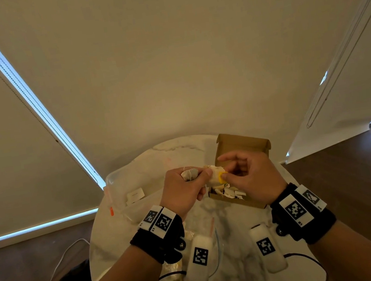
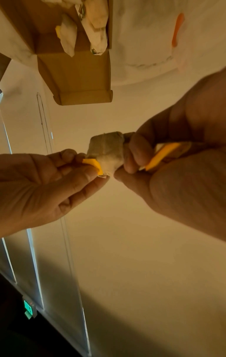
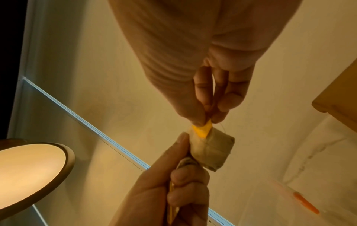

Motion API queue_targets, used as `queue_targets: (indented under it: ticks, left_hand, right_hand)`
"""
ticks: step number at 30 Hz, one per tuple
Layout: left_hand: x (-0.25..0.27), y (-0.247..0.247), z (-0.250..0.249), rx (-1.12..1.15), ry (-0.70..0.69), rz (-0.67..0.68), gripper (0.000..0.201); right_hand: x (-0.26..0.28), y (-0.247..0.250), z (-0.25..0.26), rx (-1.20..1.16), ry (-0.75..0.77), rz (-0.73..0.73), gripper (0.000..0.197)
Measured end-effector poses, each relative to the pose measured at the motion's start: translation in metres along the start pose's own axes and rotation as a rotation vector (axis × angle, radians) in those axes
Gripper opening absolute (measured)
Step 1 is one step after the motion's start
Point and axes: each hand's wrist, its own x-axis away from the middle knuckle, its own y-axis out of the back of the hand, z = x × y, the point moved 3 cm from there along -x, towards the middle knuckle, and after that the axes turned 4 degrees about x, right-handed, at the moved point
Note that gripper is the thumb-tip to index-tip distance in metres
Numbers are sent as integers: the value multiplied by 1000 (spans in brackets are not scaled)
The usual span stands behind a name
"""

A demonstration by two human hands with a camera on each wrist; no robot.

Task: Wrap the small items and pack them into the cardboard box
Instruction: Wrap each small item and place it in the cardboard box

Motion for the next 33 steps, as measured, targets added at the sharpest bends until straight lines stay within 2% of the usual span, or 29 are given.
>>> queue_targets:
  ticks: [19,28,33]
  left_hand:
    - [8,-2,-11,-42,-96,67,8]
    - [8,-2,-10,-7,-50,59,10]
    - [9,-1,-7,71,2,76,7]
  right_hand:
    - [1,0,0,19,-15,-32,17]
    - [3,1,2,17,-8,-66,19]
    - [4,1,4,3,-31,-67,10]
